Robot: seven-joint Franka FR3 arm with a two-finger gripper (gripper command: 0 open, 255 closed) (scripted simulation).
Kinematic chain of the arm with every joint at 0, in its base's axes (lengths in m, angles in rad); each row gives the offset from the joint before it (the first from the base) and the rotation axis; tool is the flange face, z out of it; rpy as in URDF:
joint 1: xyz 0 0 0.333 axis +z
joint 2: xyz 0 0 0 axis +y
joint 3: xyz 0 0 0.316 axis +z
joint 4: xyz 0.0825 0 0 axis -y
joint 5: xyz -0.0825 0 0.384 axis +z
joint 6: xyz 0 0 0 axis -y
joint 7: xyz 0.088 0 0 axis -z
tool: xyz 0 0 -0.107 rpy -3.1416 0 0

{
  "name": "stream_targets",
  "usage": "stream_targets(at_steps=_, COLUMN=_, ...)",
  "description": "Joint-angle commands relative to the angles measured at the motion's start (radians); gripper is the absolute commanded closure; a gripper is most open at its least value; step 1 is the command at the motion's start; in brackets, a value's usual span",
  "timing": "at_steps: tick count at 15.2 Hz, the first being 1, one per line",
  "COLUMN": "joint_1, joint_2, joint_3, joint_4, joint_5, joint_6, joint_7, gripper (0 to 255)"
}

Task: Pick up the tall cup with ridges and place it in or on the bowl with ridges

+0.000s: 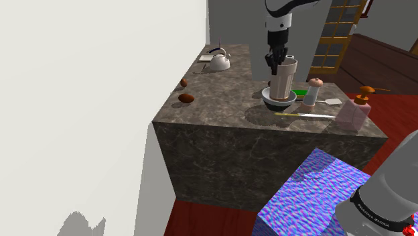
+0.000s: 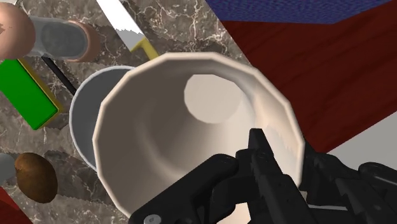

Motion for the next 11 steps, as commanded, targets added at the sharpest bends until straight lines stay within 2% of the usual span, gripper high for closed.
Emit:
stream_targets(at_steps=1, joint_1=0.001, joint_2=0.001, joint_3=0.001, joint_4=0.02, joint_5=0.0, joint_6=-0.019, joint_7=0.0, gripper=255)
stream_targets(at_steps=6, joint_1=-0.045, joint_2=0.122, joint_3=-0.049, joint_4=0.225, joint_5=0.004, joint_6=-0.095, joint_7=-0.104, gripper=255)
stream_targets(at_steps=11, joint_1=-0.103, joint_2=0.28, joint_3=-0.092, joint_4=0.489, joint_5=0.026, joint_6=-0.195, joint_7=-0.21, gripper=255)
